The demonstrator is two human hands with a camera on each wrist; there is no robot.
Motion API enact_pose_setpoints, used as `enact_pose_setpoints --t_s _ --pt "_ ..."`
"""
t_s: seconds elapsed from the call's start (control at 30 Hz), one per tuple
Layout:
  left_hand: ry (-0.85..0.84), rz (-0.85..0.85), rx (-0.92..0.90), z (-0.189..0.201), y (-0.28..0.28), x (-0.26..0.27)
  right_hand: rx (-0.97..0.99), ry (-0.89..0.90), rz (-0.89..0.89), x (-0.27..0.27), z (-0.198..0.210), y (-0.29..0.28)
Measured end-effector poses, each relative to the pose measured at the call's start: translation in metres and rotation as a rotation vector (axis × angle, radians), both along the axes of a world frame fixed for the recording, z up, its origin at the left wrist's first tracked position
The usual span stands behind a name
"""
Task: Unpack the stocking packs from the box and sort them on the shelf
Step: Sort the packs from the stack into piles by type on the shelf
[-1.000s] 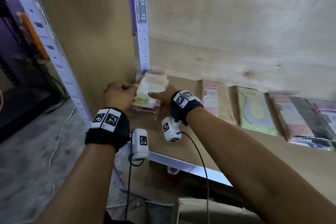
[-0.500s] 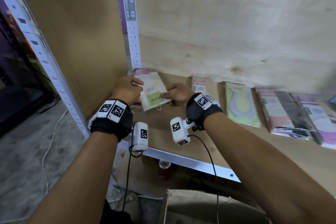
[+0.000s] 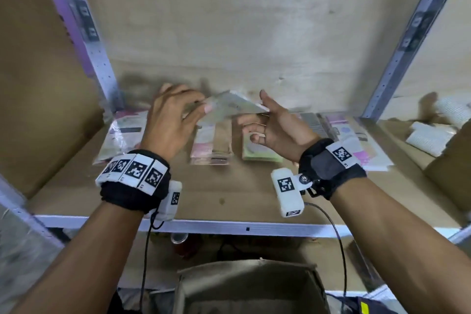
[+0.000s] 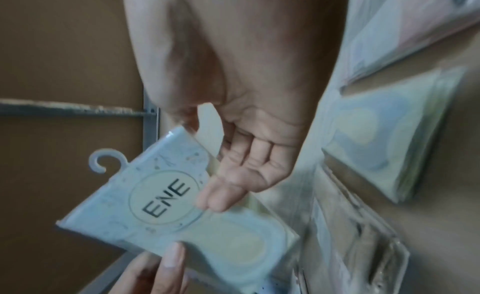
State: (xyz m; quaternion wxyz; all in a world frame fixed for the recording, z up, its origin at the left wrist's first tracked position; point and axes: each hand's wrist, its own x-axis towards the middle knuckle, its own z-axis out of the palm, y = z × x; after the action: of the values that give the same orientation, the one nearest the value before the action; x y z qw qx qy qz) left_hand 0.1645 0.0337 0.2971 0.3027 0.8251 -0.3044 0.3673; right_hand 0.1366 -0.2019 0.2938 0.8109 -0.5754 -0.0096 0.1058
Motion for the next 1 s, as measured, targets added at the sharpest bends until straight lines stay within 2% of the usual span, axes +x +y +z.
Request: enact_pose_setpoints --t_s 0.07,0.13,0.2,0.3,0.37,0.43,0.5,0.57,0.67,0.73,0.87,0.93,1.0 --pt "0.041 -0.063 -0.064 -0.001 -0.02 -0.001 0.139 -0.009 -0.033 -0.01 -0.002 -0.02" --pt "0.235 -0.147 -0.184 -0.004 -0.04 0.0 0.192 -0.03 -0.079 -0.019 -0.008 -0.036" --pt "0.433 -0.231 -0.331 -0.013 -0.06 0.003 0.055 -0.092 -0.118 -0.025 -0.017 -0.048" --pt "0.607 -0.275 -0.479 -0.032 -0.083 0.012 -0.42 -0.156 -0.161 -0.028 -0.031 -0.06" --pt "0.751 -0.287 -0.555 -0.044 -0.092 0.018 -0.646 -0.181 -0.15 -0.027 -0.041 -0.066" --pt "0.887 -0.311 -0.579 -0.058 -0.099 0.025 -0.728 -0.152 -0.138 -0.029 -0.05 -0.074" --pt "0.987 -0.338 -0.572 -0.067 -0.105 0.031 -0.64 -0.098 -0.114 -0.033 -0.057 -0.084" --pt "1.015 -0.307 -0.609 -0.071 -0.109 0.036 -0.567 -0.051 -0.052 -0.038 -0.058 -0.09" --pt "0.983 -0.187 -0.695 -0.071 -0.106 0.044 -0.565 0.012 0.033 -0.045 -0.062 -0.095" --pt "0.964 -0.153 -0.64 -0.073 -0.101 0.047 -0.589 0.018 0.049 -0.047 -0.062 -0.096" --pt "0.931 -0.083 -0.465 -0.076 -0.094 0.047 -0.675 -0.03 -0.03 -0.048 -0.061 -0.099" --pt "0.951 -0.11 -0.461 -0.075 -0.094 0.046 -0.655 -0.04 -0.043 -0.048 -0.062 -0.099" --pt "1.023 -0.183 -0.579 -0.075 -0.093 0.046 -0.649 -0.055 -0.022 -0.048 -0.062 -0.098"
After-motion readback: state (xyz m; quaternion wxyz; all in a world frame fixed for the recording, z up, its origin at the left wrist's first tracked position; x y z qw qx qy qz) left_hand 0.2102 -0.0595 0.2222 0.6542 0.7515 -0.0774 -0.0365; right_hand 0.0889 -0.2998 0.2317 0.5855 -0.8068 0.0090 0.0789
